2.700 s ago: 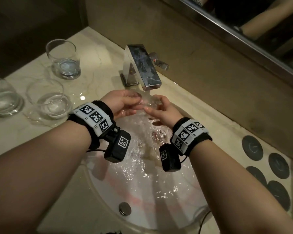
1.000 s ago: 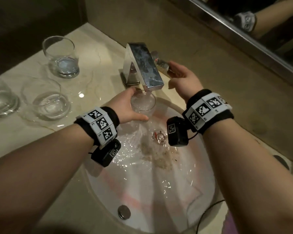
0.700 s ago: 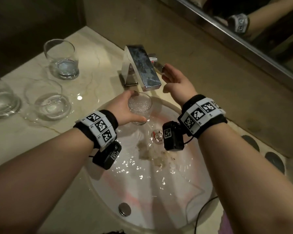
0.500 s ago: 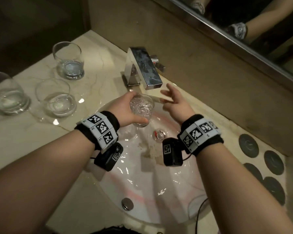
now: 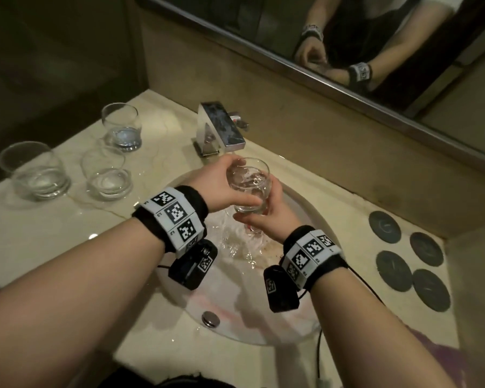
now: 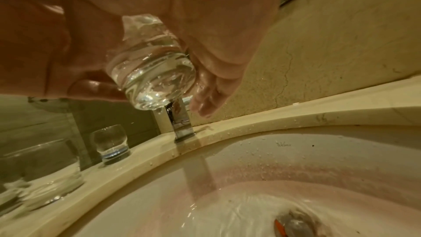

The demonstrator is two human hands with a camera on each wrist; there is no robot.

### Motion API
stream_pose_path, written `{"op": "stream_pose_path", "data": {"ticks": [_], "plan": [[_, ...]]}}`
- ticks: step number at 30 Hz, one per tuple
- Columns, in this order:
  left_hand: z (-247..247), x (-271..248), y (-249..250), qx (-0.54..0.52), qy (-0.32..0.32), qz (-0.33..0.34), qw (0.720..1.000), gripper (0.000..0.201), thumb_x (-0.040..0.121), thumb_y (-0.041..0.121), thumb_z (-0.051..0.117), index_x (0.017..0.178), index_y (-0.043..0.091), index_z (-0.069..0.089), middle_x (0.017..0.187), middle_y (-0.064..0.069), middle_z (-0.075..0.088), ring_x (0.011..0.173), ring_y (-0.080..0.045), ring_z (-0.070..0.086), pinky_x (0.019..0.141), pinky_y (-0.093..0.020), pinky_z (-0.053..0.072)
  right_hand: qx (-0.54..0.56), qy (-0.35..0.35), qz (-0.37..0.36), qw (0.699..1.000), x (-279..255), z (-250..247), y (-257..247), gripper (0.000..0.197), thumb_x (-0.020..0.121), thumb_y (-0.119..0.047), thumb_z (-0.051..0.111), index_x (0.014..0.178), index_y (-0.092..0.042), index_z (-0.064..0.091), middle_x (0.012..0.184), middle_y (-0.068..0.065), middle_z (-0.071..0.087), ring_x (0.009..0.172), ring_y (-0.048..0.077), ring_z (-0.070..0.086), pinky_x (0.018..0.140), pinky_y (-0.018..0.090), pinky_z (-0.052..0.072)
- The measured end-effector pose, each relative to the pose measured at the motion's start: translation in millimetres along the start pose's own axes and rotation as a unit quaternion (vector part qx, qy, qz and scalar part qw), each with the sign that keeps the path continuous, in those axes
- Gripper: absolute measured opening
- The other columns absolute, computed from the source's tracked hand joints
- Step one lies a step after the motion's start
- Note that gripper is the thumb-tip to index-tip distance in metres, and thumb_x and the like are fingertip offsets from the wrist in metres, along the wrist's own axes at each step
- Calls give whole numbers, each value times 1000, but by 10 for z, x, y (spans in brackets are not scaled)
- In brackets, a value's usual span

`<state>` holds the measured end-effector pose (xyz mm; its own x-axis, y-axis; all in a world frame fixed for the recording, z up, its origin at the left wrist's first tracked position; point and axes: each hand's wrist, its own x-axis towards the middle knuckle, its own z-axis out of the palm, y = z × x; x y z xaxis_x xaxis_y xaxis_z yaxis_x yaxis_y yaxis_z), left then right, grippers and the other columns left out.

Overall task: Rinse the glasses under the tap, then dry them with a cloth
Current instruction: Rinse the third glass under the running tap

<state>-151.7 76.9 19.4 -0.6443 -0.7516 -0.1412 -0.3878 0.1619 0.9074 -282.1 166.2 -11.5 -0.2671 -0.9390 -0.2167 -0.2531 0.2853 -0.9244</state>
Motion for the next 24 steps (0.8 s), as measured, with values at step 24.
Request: {"op": "stream_pose_path", "data": {"ticks": [24], "plan": [[-274, -422, -363, 37, 16, -122, 992, 77, 76, 36, 74, 140, 15, 37, 132, 2, 47, 125, -18, 44, 106, -36, 37, -462, -50, 46, 884, -43, 92, -358, 88, 67, -31, 82, 141, -31, 33, 142, 1, 35, 122, 23, 47, 97, 36, 43]]}}
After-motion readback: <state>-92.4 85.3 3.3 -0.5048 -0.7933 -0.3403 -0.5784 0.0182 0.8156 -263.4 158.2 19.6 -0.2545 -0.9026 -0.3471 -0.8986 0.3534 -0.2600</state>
